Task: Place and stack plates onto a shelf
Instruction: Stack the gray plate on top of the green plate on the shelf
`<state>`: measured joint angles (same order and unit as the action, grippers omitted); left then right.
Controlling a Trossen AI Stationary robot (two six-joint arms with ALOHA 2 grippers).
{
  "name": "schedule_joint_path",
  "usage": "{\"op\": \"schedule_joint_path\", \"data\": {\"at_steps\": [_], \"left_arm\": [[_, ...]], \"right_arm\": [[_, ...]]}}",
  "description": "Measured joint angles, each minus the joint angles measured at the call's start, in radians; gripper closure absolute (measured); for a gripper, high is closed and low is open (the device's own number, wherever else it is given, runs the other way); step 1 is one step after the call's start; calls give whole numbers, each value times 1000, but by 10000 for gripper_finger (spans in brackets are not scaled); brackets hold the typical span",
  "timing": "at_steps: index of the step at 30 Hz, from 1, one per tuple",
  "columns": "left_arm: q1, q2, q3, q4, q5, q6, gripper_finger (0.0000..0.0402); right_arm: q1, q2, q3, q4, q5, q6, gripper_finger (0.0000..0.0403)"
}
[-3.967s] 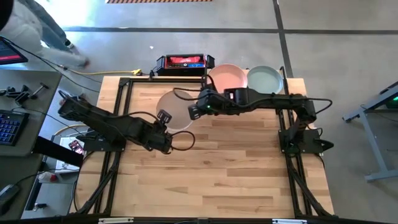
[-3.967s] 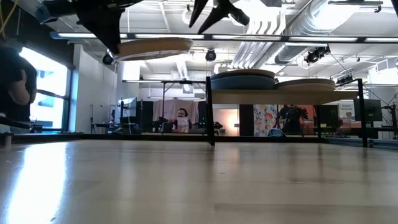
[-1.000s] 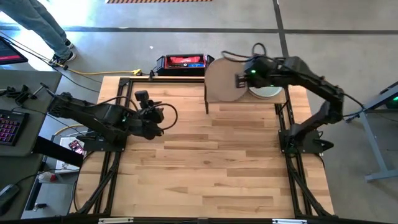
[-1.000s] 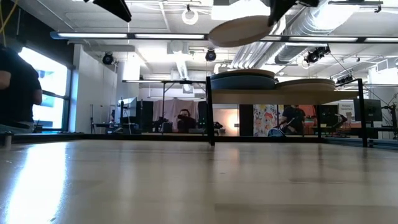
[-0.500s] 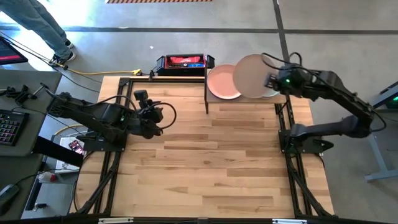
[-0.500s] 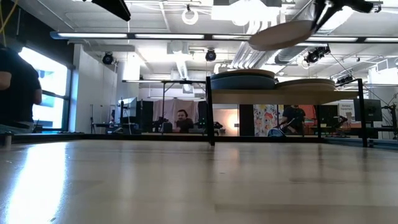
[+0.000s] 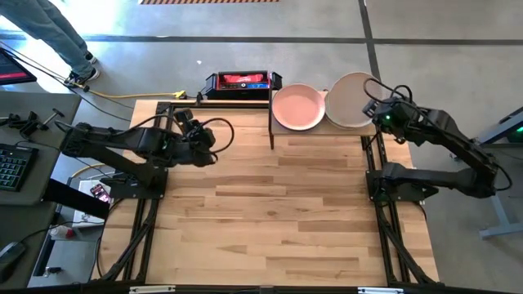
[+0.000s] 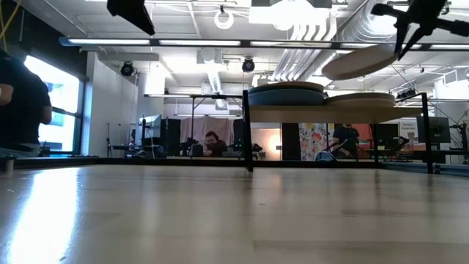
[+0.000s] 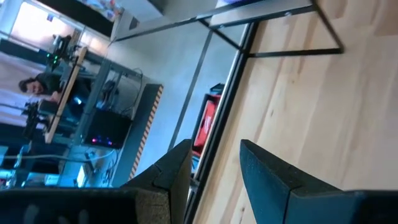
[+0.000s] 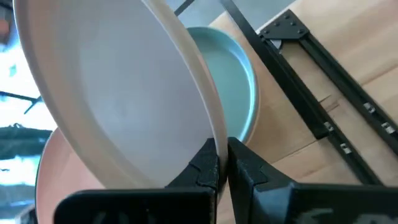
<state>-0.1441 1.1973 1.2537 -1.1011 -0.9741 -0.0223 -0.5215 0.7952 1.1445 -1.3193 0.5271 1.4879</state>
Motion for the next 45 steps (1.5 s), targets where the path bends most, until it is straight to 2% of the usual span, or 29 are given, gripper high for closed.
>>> {"op": "schedule_joint_path", "data": {"at_steps": [10, 17, 21, 28, 36, 45], "left_arm": [[62, 0, 0, 0, 3, 0, 275], [83, 0, 0, 0, 5, 27, 275], [94, 0, 0, 0, 11, 27, 275], [108, 0, 0, 0, 80, 26, 275], [112, 0, 0, 0, 82, 26, 275], [112, 0, 0, 0, 82, 26, 275]], "right_arm": [[-88, -10, -132, 136, 0, 115, 403], [-109, -3, -197, 235, -21, 198, 403], [-109, 27, -211, 233, -28, 244, 403], [-109, 101, -212, 244, -30, 295, 403], [-109, 116, -212, 248, -42, 294, 402], [-109, 116, -212, 248, -45, 293, 362]]}}
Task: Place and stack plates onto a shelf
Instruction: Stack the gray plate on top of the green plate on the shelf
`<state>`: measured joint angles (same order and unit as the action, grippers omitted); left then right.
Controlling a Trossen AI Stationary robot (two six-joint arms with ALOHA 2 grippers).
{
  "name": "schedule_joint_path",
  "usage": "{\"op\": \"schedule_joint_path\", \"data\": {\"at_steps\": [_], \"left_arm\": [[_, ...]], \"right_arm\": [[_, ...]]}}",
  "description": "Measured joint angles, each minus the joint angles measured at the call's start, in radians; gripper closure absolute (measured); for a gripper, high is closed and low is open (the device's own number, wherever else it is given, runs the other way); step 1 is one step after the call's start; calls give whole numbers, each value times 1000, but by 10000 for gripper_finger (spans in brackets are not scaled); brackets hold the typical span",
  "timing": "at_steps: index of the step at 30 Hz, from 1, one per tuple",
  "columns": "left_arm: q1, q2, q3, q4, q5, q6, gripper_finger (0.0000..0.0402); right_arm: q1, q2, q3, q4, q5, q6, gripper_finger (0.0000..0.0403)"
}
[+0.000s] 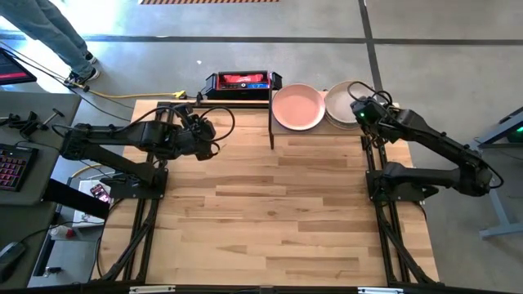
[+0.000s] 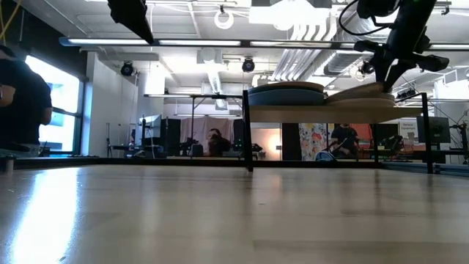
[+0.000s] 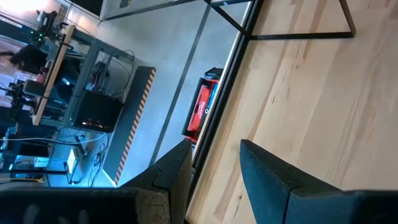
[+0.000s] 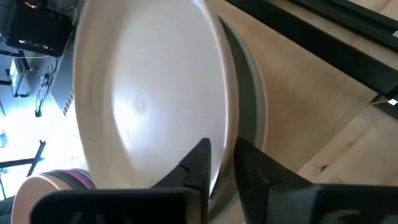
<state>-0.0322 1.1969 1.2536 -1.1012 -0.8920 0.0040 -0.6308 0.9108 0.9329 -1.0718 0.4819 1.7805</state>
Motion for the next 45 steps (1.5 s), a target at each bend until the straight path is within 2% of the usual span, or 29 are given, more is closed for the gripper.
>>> {"op": "schedule_joint_path", "data": {"at_steps": [7, 13, 30, 45], "left_arm": [[0, 0, 0, 0, 0, 0, 275], [0, 0, 0, 0, 0, 0, 275], [0, 0, 0, 0, 0, -3, 275], [0, 0, 0, 0, 0, -11, 275]], "right_arm": [[0, -1, 0, 0, -46, -33, 319], [9, -2, 1, 29, -72, -66, 300], [12, -46, 1, 46, -199, -138, 299], [31, -7, 1, 44, -204, -184, 300]]}}
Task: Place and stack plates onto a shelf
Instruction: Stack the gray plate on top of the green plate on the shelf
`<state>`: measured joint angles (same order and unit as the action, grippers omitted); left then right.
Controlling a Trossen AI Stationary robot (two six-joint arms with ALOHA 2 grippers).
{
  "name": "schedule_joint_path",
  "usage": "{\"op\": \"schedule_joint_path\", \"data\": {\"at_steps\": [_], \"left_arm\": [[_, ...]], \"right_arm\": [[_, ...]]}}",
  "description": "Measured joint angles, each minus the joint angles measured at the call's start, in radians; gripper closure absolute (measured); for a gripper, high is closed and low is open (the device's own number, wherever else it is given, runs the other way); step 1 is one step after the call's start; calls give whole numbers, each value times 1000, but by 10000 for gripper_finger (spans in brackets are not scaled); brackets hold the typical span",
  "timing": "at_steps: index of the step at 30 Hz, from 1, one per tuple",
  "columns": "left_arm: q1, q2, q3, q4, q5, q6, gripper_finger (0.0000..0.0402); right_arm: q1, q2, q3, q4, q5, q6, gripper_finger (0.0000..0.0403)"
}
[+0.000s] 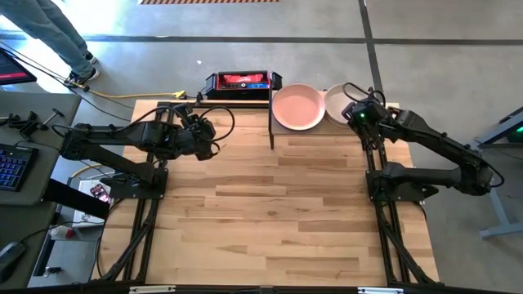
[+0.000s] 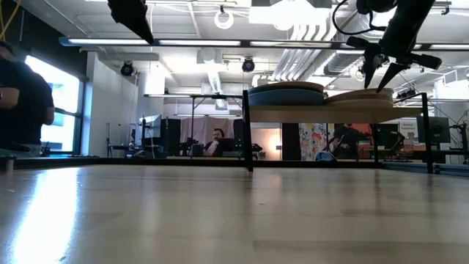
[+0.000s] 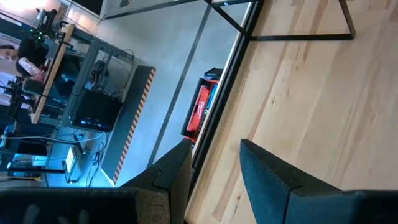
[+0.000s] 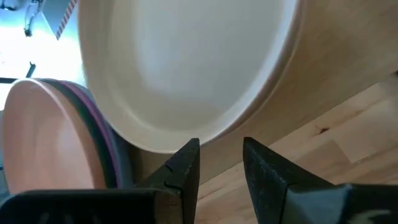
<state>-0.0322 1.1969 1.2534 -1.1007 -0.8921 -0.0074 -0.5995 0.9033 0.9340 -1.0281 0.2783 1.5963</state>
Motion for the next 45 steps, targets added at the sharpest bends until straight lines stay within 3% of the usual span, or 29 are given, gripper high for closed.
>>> {"op": "schedule_joint_path", "data": {"at_steps": [10, 24, 37, 45], "left_arm": [[0, 0, 0, 0, 40, -18, 275], [0, 0, 0, -1, 64, -18, 275], [0, 0, 0, -1, 64, -15, 275], [0, 0, 0, -1, 64, -9, 275]], "right_arm": [[0, -50, 0, 1, -7, -43, 300], [-3, -141, 0, -161, 148, 55, 300], [-3, -133, 0, -182, 244, 98, 300], [-3, -56, 0, -170, 260, 106, 300]]}}
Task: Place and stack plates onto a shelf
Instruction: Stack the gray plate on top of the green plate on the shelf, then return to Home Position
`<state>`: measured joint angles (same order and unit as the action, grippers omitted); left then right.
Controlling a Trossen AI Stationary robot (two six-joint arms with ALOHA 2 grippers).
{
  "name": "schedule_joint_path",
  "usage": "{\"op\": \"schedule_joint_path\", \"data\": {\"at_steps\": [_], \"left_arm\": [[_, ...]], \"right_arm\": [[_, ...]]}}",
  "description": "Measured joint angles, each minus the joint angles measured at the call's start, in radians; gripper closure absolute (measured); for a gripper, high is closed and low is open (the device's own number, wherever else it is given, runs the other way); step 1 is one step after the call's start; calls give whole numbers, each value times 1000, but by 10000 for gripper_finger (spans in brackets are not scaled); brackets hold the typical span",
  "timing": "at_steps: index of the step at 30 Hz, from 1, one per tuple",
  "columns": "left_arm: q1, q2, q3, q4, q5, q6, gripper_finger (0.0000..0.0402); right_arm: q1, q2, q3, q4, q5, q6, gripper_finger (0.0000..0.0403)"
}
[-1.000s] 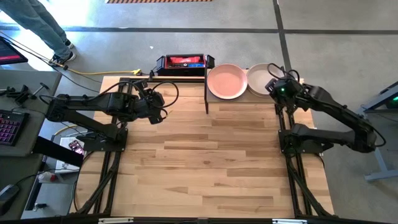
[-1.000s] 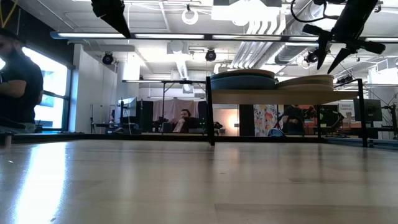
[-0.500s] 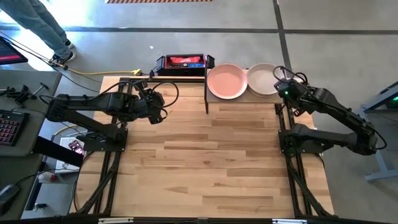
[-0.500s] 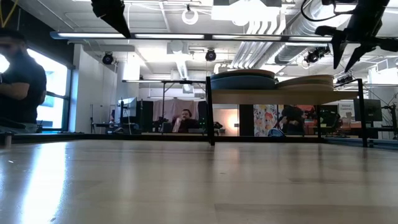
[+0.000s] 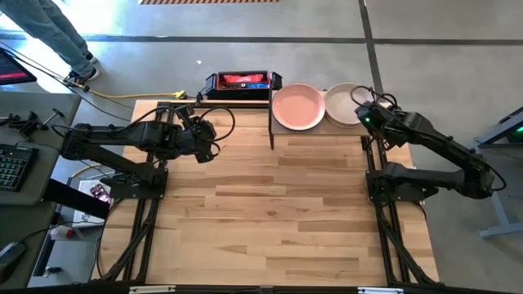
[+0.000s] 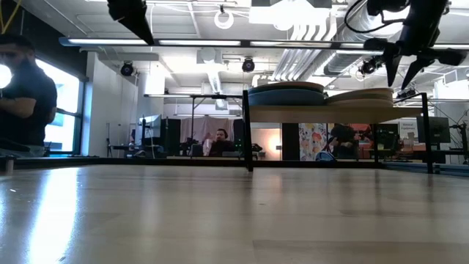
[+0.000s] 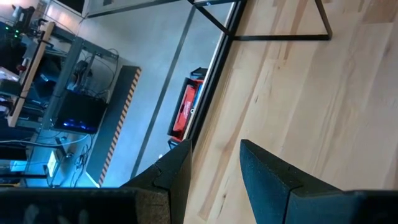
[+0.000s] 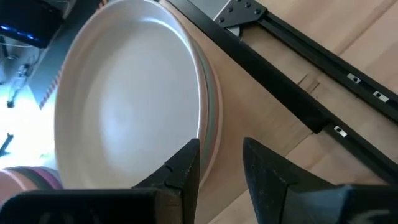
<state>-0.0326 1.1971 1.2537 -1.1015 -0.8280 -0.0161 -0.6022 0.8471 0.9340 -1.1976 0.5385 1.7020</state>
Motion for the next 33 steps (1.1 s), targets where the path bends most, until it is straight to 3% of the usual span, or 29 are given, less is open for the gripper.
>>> {"op": "schedule_joint_path", "data": {"at_steps": [17, 26, 33], "left_arm": [[0, 0, 0, 0, 0, 19, 275], [0, -48, -106, 3, 75, -142, 275], [0, -183, -248, 52, 193, -226, 275]], "right_arm": [[-19, 28, 0, 77, -31, -38, 300], [83, 5, 0, 279, -278, -423, 300], [253, 5, 0, 537, -278, -751, 300]]}}
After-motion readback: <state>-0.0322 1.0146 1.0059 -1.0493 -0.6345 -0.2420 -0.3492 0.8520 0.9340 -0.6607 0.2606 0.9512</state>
